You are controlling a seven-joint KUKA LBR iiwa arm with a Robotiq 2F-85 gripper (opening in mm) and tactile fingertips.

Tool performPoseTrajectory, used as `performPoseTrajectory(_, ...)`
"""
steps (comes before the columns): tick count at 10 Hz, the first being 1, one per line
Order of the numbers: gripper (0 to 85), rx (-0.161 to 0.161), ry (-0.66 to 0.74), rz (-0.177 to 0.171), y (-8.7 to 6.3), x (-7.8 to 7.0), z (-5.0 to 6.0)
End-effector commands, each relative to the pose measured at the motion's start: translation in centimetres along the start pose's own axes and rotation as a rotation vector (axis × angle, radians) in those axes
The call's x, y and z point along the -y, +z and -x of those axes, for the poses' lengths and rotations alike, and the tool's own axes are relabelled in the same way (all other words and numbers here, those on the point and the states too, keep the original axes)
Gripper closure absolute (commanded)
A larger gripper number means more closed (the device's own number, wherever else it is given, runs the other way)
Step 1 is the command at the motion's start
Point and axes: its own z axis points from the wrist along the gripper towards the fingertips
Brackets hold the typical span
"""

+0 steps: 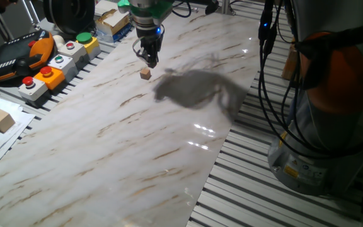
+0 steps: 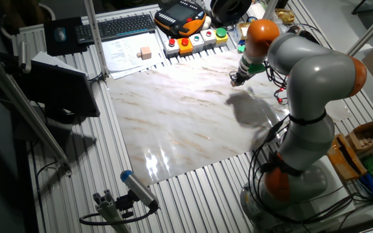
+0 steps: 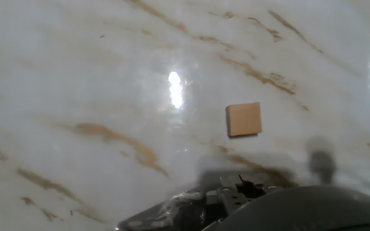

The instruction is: Approach and touch the side of the small block

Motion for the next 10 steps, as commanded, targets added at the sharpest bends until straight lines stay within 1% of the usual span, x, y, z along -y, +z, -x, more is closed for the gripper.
performPoseTrajectory(1,84.3,-0.001,-0.003,0.000,0.2,0.6,0.2)
performPoseTrajectory(2,84.3,0.001,-0.009,0.000,0.7,1.2,0.2)
performPoseTrajectory(3,84.3,-0.004,-0.012,0.023,1.2,1.8,0.3)
performPoseTrajectory(5,84.3,-0.010,-0.025,0.041,2.3,3.4,0.9)
performPoseTrajectory(7,84.3,-0.006,-0.037,0.041,3.1,4.5,1.3)
performPoseTrajectory(9,84.3,-0.004,-0.043,0.047,3.8,5.1,1.4)
performPoseTrajectory(10,84.3,-0.005,-0.043,0.060,4.1,5.2,1.5)
